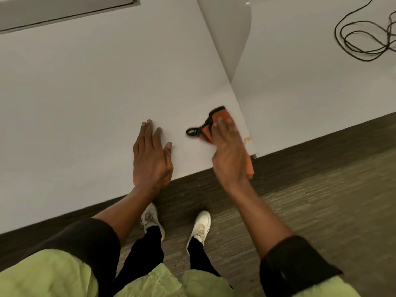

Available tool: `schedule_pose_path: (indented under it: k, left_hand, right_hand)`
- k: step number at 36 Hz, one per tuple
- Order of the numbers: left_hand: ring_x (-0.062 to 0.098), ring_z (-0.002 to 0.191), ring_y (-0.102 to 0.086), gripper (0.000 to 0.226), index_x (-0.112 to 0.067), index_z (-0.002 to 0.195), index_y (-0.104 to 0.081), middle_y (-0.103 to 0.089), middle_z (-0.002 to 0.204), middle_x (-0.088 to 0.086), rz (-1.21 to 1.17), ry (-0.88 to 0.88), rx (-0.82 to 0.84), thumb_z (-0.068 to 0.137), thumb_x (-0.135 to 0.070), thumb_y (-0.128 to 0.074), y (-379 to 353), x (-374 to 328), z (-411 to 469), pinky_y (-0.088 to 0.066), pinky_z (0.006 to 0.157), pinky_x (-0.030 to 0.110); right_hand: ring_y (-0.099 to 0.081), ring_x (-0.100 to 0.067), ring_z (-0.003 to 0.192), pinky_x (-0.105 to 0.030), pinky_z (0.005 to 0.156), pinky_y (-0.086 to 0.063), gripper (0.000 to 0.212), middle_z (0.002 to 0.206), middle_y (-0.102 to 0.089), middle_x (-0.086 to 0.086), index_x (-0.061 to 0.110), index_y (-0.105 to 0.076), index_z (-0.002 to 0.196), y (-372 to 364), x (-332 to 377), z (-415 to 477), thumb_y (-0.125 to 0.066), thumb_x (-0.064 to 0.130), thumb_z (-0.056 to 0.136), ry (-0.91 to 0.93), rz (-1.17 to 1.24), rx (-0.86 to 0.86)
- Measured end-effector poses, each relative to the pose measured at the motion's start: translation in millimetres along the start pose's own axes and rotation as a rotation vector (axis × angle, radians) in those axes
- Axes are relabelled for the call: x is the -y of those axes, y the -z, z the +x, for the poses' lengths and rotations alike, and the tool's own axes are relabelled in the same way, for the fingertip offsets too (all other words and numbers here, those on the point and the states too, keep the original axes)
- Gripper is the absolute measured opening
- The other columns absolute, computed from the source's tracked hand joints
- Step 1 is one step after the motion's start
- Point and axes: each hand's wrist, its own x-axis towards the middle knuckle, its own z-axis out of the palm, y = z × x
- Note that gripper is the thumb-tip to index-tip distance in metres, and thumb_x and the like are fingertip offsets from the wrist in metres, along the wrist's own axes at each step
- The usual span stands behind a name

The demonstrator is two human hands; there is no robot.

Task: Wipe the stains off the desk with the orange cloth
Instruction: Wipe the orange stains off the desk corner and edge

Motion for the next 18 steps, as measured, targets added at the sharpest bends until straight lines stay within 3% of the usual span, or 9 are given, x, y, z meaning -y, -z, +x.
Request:
schedule_pose_path:
  k: [5, 14, 18]
  left_hand:
    - [0.025, 0.17, -0.007, 0.061, -0.011, 0.165, -0.033, -0.015, 0.182, 0.01, 0.009, -0.012, -0.011, 0.115, -0.046, -0.025, -0.2, 0.2, -0.6, -0.012, 0.136, 0.044]
    - [0.026, 0.171, -0.006, 0.061, -0.01, 0.165, -0.032, -0.014, 0.183, 0.012, 0.02, -0.02, -0.008, 0.116, -0.045, -0.026, -0.9, 0.5, 0.7, -0.01, 0.136, 0.043]
    - [0.027, 0.171, -0.006, 0.061, -0.009, 0.165, -0.032, -0.014, 0.182, 0.013, 0.027, -0.023, -0.004, 0.115, -0.044, -0.027, -1.5, -0.2, 1.1, -0.012, 0.136, 0.045]
  right_hand:
    - [-0.018, -0.03, 0.165, -0.044, 0.135, -0.017, 0.068, 0.173, -0.029, -0.013, 0.006, -0.037, 0.162, 3.8, -12.6, 56.9, -0.049, -0.013, 0.098, -0.037, -0.016, -0.018]
    - [-0.022, -0.034, 0.162, -0.053, 0.132, -0.026, 0.072, 0.17, -0.033, -0.017, 0.003, -0.039, 0.159, 4.4, -0.4, -62.0, -0.051, -0.014, 0.09, -0.005, -0.07, -0.015]
    - [-0.025, -0.034, 0.162, -0.053, 0.131, -0.028, 0.067, 0.169, -0.037, -0.015, 0.005, -0.042, 0.158, 6.9, -11.1, -31.5, -0.054, -0.014, 0.094, -0.032, -0.054, -0.013]
